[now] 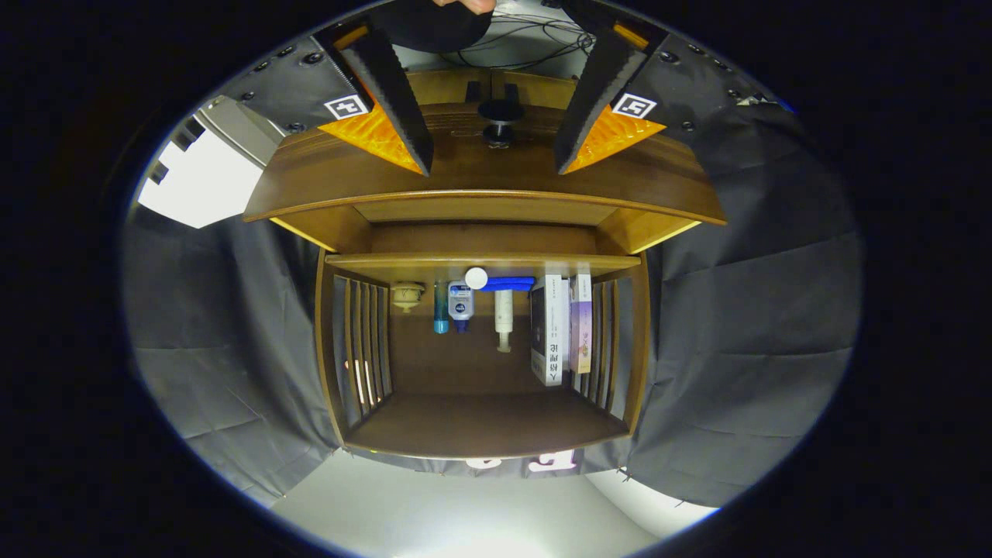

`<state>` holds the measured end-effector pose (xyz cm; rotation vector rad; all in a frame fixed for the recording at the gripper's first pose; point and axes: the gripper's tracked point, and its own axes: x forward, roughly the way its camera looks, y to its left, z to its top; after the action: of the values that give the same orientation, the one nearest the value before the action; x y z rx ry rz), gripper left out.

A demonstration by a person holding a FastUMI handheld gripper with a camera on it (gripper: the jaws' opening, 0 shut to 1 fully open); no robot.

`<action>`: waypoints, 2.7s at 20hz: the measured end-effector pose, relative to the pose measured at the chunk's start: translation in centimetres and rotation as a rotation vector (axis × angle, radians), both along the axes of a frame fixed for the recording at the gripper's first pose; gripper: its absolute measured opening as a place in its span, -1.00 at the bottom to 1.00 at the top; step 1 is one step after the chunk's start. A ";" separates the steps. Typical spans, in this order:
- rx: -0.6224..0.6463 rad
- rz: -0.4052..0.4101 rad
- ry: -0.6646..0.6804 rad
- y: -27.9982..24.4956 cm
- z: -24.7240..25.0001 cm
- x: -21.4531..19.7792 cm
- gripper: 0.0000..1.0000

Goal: Pull open the drawer, take out the items inside it, and place them on the countertop above the cabinet.

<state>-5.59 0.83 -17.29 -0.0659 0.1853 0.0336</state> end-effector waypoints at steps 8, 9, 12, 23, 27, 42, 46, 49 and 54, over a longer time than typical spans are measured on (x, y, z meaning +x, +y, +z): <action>-0.045 -0.050 0.000 -1.8 -1.9 3.0 0.96; -0.024 -0.052 -0.010 -1.5 -2.0 3.3 0.96; -0.041 -0.051 -0.013 -1.4 -2.3 3.3 0.96; -0.002 -0.046 -0.038 -1.1 -1.5 7.2 0.96; 0.041 -0.055 -0.009 -1.0 -2.0 9.1 0.96; 0.096 -0.087 0.047 -0.4 -2.4 17.9 0.96; 0.096 -0.079 0.076 0.1 -3.0 19.7 0.96; 0.070 -0.075 0.121 0.4 -4.1 20.6 0.96; 0.085 -0.079 0.115 0.5 -4.2 21.3 0.97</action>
<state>15.70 1.35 -21.45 0.0279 0.3008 -0.0339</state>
